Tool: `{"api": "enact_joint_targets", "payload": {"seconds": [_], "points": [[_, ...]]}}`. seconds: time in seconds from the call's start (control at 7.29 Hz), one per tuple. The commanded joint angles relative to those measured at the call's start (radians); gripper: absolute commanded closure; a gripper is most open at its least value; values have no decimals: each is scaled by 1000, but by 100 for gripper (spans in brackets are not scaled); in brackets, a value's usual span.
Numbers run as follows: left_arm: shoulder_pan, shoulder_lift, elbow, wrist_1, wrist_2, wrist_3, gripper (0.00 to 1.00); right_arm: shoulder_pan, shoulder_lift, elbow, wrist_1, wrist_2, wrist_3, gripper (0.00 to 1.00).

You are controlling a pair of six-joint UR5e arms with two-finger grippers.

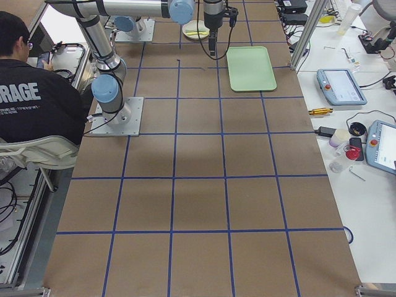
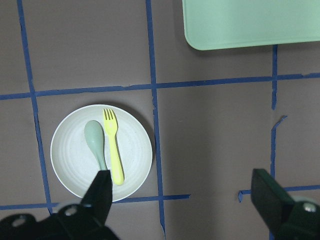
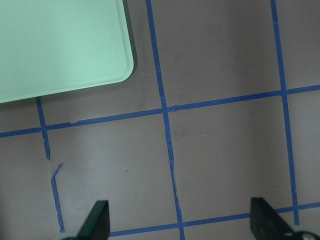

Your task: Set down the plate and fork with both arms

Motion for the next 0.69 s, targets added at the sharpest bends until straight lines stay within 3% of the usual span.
{"api": "enact_joint_targets", "payload": {"seconds": [0.0, 0.55], "points": [[0, 0, -2, 0, 0, 0, 0, 3, 1, 0, 0, 2, 5, 0], [0, -3, -5, -5, 3, 12, 0, 3, 4, 0, -3, 3, 5, 0]]}}
